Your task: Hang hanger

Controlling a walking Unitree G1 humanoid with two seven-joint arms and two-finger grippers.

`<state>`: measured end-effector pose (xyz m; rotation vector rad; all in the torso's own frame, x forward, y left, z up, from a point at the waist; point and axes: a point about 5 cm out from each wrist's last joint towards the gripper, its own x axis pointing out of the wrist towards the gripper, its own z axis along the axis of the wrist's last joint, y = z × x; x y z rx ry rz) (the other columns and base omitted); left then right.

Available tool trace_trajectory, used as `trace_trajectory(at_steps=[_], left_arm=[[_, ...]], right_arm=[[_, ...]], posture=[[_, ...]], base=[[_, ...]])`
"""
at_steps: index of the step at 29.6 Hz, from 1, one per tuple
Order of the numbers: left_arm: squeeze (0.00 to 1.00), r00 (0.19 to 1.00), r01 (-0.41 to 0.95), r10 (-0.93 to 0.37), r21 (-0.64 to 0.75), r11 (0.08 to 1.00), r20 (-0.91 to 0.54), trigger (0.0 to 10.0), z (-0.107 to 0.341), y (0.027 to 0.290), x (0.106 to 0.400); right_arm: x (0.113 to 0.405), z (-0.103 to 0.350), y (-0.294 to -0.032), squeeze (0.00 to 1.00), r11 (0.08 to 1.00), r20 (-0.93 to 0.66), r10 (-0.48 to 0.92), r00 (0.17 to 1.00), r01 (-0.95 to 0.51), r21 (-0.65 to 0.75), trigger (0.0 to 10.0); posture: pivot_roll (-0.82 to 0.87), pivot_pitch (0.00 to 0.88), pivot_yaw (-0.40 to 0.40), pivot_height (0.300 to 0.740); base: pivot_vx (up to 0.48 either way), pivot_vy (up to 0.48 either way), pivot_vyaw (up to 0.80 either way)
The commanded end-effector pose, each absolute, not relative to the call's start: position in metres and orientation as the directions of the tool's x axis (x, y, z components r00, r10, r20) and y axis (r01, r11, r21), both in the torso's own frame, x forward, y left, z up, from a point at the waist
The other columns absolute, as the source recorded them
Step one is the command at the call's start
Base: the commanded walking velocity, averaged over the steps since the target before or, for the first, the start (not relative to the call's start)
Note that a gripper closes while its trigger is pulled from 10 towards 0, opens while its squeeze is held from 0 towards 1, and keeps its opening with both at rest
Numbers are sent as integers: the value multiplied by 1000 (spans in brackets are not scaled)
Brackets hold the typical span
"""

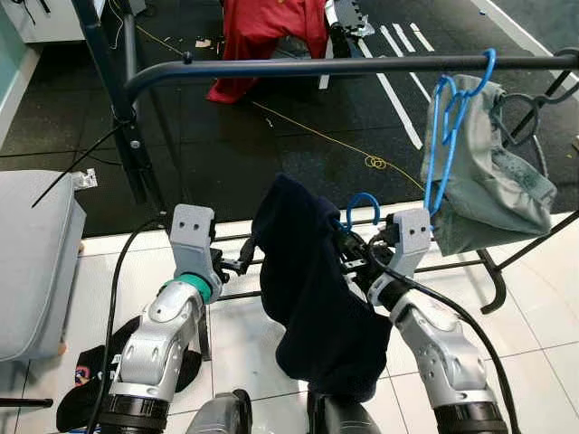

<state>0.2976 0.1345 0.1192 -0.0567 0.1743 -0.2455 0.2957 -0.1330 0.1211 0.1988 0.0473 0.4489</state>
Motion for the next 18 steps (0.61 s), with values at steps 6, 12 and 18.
trace_trajectory(at_steps=[6,12,18], left_arm=[[0,952,243,-251,-65,968,-176,10000,118,132,298],[0,952,246,-253,-63,967,-170,10000,119,132,299],[0,954,245,-254,-78,966,-157,10000,122,130,301]], right_arm=[[295,126,-134,0,880,28,432,901,-428,207,10000],[296,127,-134,0,880,31,433,901,-430,202,10000],[297,129,-134,0,880,37,433,901,-431,200,10000]], posture=[[-45,115,18,740],[-46,116,18,740],[-48,117,21,740]], base=[[0,0,0],[0,0,0],[0,0,0]])
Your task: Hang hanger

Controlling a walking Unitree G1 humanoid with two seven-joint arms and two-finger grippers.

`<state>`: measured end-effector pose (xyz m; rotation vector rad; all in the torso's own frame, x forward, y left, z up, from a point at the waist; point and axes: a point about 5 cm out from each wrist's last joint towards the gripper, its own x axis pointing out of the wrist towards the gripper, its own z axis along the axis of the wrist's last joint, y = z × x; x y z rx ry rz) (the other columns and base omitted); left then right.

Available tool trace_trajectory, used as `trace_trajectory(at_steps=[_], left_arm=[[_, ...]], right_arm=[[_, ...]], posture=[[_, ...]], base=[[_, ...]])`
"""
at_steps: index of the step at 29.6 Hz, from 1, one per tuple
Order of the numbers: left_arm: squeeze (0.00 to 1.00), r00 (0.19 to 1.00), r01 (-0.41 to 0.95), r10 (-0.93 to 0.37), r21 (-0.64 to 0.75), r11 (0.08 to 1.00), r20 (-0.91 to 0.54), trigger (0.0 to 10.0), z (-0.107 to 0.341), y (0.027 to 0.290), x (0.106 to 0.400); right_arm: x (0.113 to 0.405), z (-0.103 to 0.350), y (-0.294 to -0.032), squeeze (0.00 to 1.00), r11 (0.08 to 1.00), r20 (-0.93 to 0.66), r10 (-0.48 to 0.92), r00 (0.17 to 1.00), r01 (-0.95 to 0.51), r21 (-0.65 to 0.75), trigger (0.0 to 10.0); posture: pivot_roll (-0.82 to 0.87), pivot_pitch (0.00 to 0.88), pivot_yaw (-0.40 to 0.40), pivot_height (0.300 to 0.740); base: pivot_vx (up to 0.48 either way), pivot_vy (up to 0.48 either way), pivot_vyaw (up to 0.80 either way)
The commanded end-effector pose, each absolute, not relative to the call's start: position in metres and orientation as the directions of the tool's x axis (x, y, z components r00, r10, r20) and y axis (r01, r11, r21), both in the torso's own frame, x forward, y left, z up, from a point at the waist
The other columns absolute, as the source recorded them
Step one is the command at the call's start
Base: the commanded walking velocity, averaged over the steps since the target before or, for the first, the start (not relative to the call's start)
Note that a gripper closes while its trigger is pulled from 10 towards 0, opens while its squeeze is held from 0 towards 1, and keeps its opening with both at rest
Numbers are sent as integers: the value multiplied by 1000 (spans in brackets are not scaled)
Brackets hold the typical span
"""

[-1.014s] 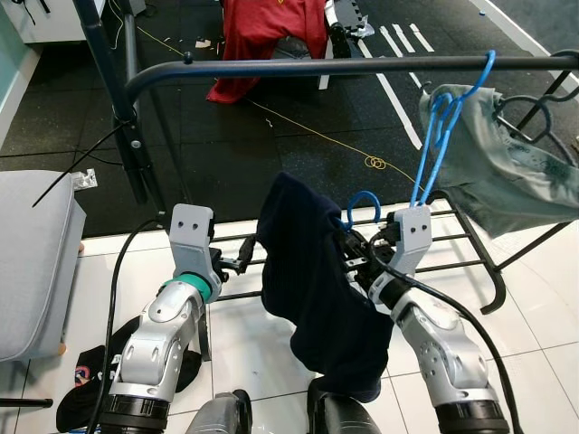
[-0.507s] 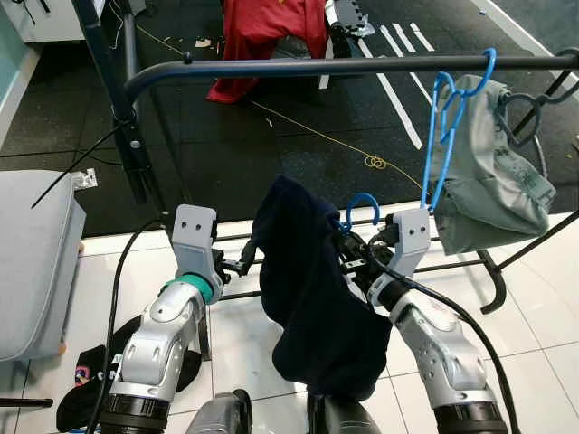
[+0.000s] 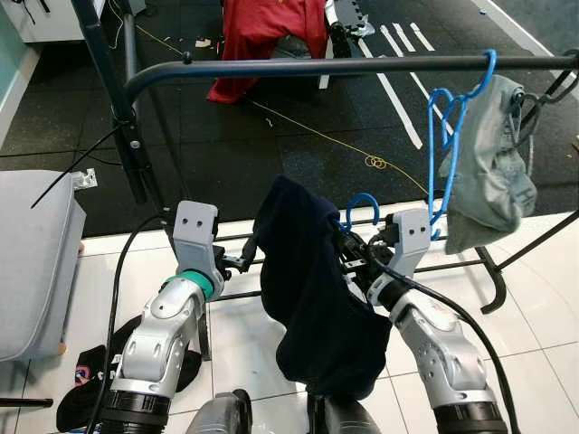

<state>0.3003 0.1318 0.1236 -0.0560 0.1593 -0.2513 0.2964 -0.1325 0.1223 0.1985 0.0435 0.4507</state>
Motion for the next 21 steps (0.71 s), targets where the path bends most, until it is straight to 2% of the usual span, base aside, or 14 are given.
trace_trajectory(at_steps=[1,6,9,21], left_arm=[[0,955,244,-254,-81,966,-155,10000,122,130,301],[0,955,243,-254,-93,966,-150,10000,123,130,302],[0,954,244,-256,-89,966,-157,10000,122,131,301],[0,950,246,-255,-72,967,-178,10000,119,131,300]], right_arm=[[297,129,-134,0,880,37,433,901,-431,200,10000],[297,129,-134,0,879,38,433,900,-431,202,10000],[297,129,-134,0,879,36,433,900,-431,202,10000],[297,129,-133,0,879,35,434,900,-431,203,10000]], posture=[[-48,117,21,740],[-48,118,20,740],[-47,119,20,740],[-47,121,22,740]], base=[[0,0,0],[0,0,0],[-259,0,0],[0,0,0]])
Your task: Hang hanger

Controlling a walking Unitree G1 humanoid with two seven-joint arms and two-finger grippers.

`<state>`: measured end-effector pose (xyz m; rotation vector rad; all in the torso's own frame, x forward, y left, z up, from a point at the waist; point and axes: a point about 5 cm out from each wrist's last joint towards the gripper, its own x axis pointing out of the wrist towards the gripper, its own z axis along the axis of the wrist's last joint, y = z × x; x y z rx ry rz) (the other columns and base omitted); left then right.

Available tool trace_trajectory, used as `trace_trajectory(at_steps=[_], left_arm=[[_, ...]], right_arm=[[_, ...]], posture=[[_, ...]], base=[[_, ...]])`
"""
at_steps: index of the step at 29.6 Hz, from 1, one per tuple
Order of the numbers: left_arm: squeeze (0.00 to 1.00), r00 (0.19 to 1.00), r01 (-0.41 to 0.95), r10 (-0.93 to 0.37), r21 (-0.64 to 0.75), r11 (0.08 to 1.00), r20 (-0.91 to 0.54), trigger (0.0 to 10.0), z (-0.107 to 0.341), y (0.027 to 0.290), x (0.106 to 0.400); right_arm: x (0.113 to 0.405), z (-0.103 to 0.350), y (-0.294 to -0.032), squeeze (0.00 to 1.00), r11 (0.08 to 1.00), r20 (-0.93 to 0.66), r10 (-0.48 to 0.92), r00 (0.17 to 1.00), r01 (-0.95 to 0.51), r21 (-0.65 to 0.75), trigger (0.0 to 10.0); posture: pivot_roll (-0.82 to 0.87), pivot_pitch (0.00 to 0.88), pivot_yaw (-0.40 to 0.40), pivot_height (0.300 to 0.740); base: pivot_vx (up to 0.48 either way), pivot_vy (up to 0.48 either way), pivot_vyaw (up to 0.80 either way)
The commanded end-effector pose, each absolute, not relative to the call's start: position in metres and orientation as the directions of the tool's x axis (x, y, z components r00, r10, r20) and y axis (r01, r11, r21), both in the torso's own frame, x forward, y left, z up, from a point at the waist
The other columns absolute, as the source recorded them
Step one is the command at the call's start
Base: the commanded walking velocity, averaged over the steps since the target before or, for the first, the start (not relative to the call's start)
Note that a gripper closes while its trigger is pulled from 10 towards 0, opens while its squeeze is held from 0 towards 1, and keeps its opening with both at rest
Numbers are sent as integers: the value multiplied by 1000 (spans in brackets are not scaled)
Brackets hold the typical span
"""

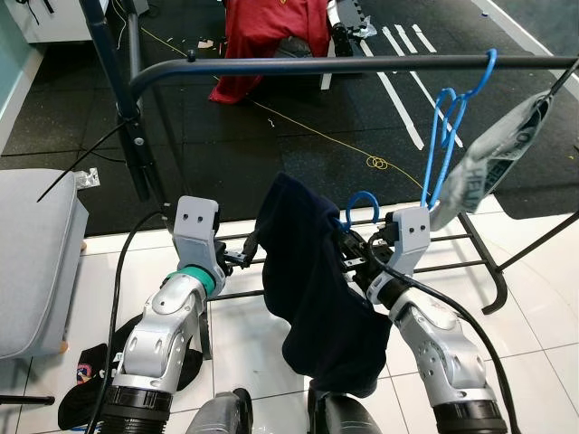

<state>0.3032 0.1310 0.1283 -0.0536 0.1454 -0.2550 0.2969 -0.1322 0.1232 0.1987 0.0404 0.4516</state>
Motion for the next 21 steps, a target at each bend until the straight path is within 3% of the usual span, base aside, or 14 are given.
trace_trajectory(at_steps=[1,17,21], left_arm=[[0,950,246,-255,-72,967,-178,10000,119,131,300],[0,950,251,-258,-63,966,-175,10000,120,131,302],[0,945,279,-284,-54,959,-161,10000,123,128,302]], right_arm=[[297,129,-133,0,879,35,434,900,-431,203,10000],[297,130,-134,0,879,41,435,899,-435,198,10000],[295,140,-130,0,825,49,552,833,-553,115,10000]], posture=[[-47,121,22,740],[-51,122,23,740],[-55,124,26,740]], base=[[0,0,0],[0,0,0],[0,0,0]])
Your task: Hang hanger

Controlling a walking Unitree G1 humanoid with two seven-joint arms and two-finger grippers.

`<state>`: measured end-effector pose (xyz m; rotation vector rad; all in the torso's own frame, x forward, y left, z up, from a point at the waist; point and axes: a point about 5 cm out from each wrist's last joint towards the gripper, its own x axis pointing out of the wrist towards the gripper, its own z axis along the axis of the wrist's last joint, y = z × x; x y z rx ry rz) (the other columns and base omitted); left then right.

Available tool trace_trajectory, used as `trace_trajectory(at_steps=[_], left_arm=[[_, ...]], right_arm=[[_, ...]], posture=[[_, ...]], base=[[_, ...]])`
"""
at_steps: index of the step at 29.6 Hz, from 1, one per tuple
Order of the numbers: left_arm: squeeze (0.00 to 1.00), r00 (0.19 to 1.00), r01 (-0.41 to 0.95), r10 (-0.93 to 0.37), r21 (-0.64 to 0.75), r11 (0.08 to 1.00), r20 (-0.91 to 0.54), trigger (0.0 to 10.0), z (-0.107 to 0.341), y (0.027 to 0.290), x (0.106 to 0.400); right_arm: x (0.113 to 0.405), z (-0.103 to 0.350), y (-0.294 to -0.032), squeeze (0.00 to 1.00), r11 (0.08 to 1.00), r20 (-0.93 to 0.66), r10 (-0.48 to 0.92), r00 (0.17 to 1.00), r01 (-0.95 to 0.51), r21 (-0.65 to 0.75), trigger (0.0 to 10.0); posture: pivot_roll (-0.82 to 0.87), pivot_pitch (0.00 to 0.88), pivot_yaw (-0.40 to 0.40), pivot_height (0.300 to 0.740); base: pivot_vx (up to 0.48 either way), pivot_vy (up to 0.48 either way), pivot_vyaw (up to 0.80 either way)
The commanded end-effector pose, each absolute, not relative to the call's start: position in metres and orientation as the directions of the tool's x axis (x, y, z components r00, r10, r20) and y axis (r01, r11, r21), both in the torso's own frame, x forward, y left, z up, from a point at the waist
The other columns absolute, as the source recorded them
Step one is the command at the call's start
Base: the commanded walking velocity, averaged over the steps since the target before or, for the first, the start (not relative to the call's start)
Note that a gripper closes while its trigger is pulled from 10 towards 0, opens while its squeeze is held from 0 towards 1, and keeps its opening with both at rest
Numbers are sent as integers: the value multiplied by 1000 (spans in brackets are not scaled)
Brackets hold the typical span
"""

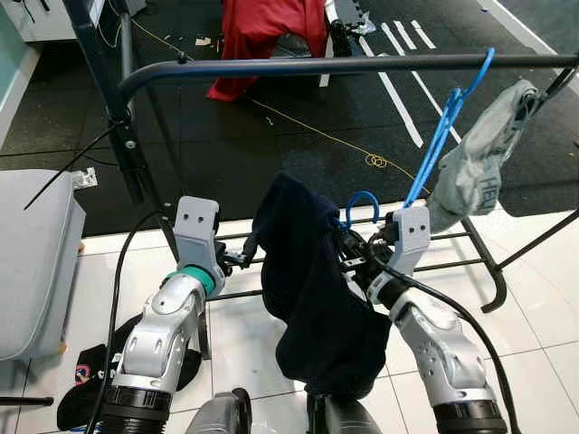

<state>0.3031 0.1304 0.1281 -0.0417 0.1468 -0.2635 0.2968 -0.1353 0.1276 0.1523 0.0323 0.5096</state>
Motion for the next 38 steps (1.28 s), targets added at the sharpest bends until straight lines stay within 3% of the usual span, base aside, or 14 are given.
trace_trajectory(at_steps=[1,3,6,10,12,14,17,20,24,27,34,35,37,38], left_arm=[[0,942,297,-299,-33,954,-155,10000,124,128,302],[0,931,343,-335,38,938,-143,10000,129,130,303],[0,928,355,-344,59,933,-140,10000,130,131,303],[0,909,412,-400,99,906,-118,10000,140,141,303],[0,883,469,-461,118,875,-91,10000,152,152,300],[0,883,469,-461,118,875,-91,10000,152,152,300],[0,830,558,-548,170,812,-105,10000,160,159,291],[0,765,644,-631,206,737,-131,10000,160,163,279],[0,749,661,-648,212,720,-136,10000,160,163,276],[0,704,709,-686,220,670,-183,10000,153,167,264],[0,691,723,-708,171,669,-148,10000,152,168,259],[447,706,707,-700,153,690,-108,10000,154,169,260],[447,716,697,-693,140,704,-83,10000,156,169,261],[1000,728,684,-683,129,718,-59,10000,157,170,262]], right_arm=[[293,140,-129,0,807,30,585,810,-586,69,10000],[291,139,-133,0,779,-29,625,780,-626,-45,10000],[291,138,-135,0,771,-46,631,774,-633,-76,10000],[284,148,-144,0,695,-5,714,700,-710,-112,10000],[271,159,-152,0,582,7,812,584,-809,-78,10000],[271,159,-152,0,582,7,812,584,-809,-78,10000],[260,164,-165,0,492,-54,865,498,-865,-101,10000],[256,169,-176,0,472,-63,873,483,-872,-131,10000],[255,170,-178,0,470,-61,875,481,-872,-137,10000],[248,191,-181,0,437,44,899,435,-895,-87,10000],[242,200,-182,0,401,83,915,395,-913,-74,10000],[241,202,-182,0,395,94,917,388,-916,-69,10000],[241,204,-182,0,390,103,918,382,-919,-65,10000],[240,206,-182,0,378,101,923,370,-924,-63,10000]], posture=[[-55,124,26,740],[-63,126,25,740],[-63,126,25,740],[-71,129,28,740],[-71,131,30,740],[-71,131,30,740],[-74,132,24,740],[-74,132,24,740],[-74,132,24,740],[-71,138,20,740],[-73,130,17,740],[-73,124,19,740],[-73,124,19,740],[-78,122,17,740]], base=[[0,0,0],[0,0,0],[0,0,0],[0,0,0],[0,0,0],[0,0,0],[0,0,0],[0,0,0],[0,0,0],[0,0,0],[0,0,0],[0,0,0],[0,0,0],[0,0,0]])
